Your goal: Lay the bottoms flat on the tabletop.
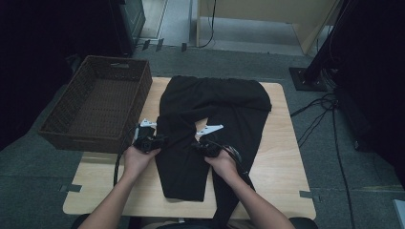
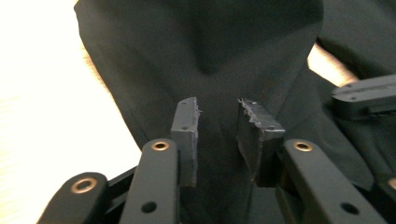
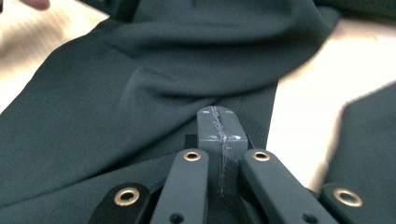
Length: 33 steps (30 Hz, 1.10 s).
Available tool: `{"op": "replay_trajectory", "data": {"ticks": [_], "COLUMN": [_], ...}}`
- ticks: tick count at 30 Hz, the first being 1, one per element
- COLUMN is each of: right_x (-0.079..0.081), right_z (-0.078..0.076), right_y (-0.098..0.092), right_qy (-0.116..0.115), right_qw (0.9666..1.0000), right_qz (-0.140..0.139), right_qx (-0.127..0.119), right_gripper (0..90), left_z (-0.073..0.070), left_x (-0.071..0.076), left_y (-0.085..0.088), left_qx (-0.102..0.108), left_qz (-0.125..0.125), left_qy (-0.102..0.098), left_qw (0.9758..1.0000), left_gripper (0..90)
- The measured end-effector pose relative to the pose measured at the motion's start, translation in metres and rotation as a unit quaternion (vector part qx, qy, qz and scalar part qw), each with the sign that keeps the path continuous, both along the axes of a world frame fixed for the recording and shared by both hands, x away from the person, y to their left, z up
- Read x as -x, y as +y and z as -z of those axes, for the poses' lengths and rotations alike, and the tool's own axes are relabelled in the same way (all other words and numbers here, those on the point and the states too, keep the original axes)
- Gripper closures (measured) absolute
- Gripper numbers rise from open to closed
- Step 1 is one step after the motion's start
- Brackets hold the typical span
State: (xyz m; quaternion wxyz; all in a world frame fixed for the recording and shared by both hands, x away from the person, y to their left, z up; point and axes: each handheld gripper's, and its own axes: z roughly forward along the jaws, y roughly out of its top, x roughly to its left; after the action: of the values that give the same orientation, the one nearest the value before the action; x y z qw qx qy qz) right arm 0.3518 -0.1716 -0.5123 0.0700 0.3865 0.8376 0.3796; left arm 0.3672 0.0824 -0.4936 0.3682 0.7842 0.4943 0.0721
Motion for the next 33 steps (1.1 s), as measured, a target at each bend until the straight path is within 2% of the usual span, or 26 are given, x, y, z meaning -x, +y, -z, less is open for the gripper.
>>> {"op": "replay_trajectory", "data": {"ticks": [1, 3, 4, 5, 7, 8, 9, 12, 13, 15, 17, 18, 19, 20, 22, 23, 27, 29, 31, 33], "right_x": [0.010, 0.016, 0.027, 0.027, 0.039, 0.050, 0.050, 0.065, 0.070, 0.072, 0.073, 0.068, 0.064, 0.059, 0.050, 0.050, 0.029, 0.012, 0.008, -0.003], "right_z": [0.000, 0.000, -0.001, -0.001, -0.001, -0.001, -0.001, -0.001, -0.002, -0.004, -0.006, -0.010, -0.012, -0.014, -0.015, -0.015, -0.012, -0.014, -0.015, -0.015], "right_y": [-0.009, -0.014, -0.022, -0.022, -0.029, -0.033, -0.033, -0.034, -0.032, -0.030, -0.031, -0.036, -0.041, -0.046, -0.054, -0.054, -0.060, -0.057, -0.056, -0.046], "right_qy": [0.002, 0.001, 0.003, 0.003, 0.009, 0.015, 0.015, 0.022, 0.039, 0.052, 0.046, 0.007, -0.006, -0.017, -0.042, -0.042, -0.041, -0.035, -0.035, -0.027], "right_qw": [1.0000, 1.0000, 1.0000, 1.0000, 0.9999, 0.9998, 0.9998, 0.9993, 0.9982, 0.9969, 0.9974, 0.9992, 0.9997, 0.9997, 0.9989, 0.9989, 0.9972, 0.9957, 0.9951, 0.9948], "right_qz": [0.001, -0.001, -0.005, -0.005, -0.008, -0.010, -0.010, -0.029, -0.043, -0.057, -0.054, -0.037, -0.024, -0.011, 0.017, 0.017, 0.057, 0.078, 0.083, 0.083], "right_qx": [0.001, 0.003, 0.007, 0.007, 0.006, 0.002, 0.002, -0.004, -0.012, -0.016, -0.015, -0.009, -0.008, -0.014, -0.016, -0.016, -0.025, -0.036, -0.041, -0.052], "right_gripper": [90.0, 90.0, 90.0, 90.0, 90.0, 90.0, 90.0, 88.6, 84.5, 79.3, 78.7, 74.2, 73.5, 70.9, 69.7, 69.7, 76.0, 79.5, 80.6, 82.0], "left_z": [0.000, 0.000, 0.000, 0.000, 0.000, 0.000, 0.000, -0.002, -0.002, -0.003, -0.002, -0.001, 0.001, 0.005, 0.007, 0.009, 0.011, 0.010, 0.010, 0.010], "left_x": [0.000, 0.000, 0.000, 0.000, 0.000, 0.000, -0.001, -0.002, -0.003, -0.003, -0.002, -0.001, 0.000, 0.002, 0.003, 0.002, 0.004, 0.012, 0.015, 0.020], "left_y": [0.000, -0.002, -0.004, -0.004, -0.008, -0.010, -0.012, -0.022, -0.025, -0.033, -0.040, -0.045, -0.049, -0.054, -0.055, -0.056, -0.051, -0.048, -0.047, -0.044], "left_qx": [0.000, 0.000, 0.001, 0.001, -0.001, -0.004, -0.007, -0.006, -0.003, 0.001, 0.006, 0.000, -0.011, -0.030, -0.037, -0.044, -0.028, -0.037, -0.034, -0.033], "left_qz": [0.001, 0.000, 0.002, 0.002, 0.005, 0.007, 0.012, 0.023, 0.026, 0.032, 0.048, 0.056, 0.064, 0.077, 0.080, 0.081, 0.074, 0.076, 0.078, 0.086], "left_qy": [0.000, -0.002, -0.003, -0.003, -0.005, -0.003, -0.003, -0.008, -0.009, -0.012, -0.008, -0.008, -0.008, -0.008, -0.007, -0.005, -0.004, -0.007, -0.004, 0.000], "left_qw": [1.0000, 1.0000, 1.0000, 1.0000, 1.0000, 1.0000, 0.9999, 0.9997, 0.9996, 0.9994, 0.9988, 0.9984, 0.9979, 0.9965, 0.9961, 0.9957, 0.9969, 0.9964, 0.9963, 0.9958], "left_gripper": [69.4, 69.4, 69.1, 68.6, 68.2, 67.2, 67.2, 66.4, 66.0, 64.9, 64.3, 62.7, 62.7, 62.6, 62.2, 62.2, 64.0, 69.4, 70.0, 71.5]}}
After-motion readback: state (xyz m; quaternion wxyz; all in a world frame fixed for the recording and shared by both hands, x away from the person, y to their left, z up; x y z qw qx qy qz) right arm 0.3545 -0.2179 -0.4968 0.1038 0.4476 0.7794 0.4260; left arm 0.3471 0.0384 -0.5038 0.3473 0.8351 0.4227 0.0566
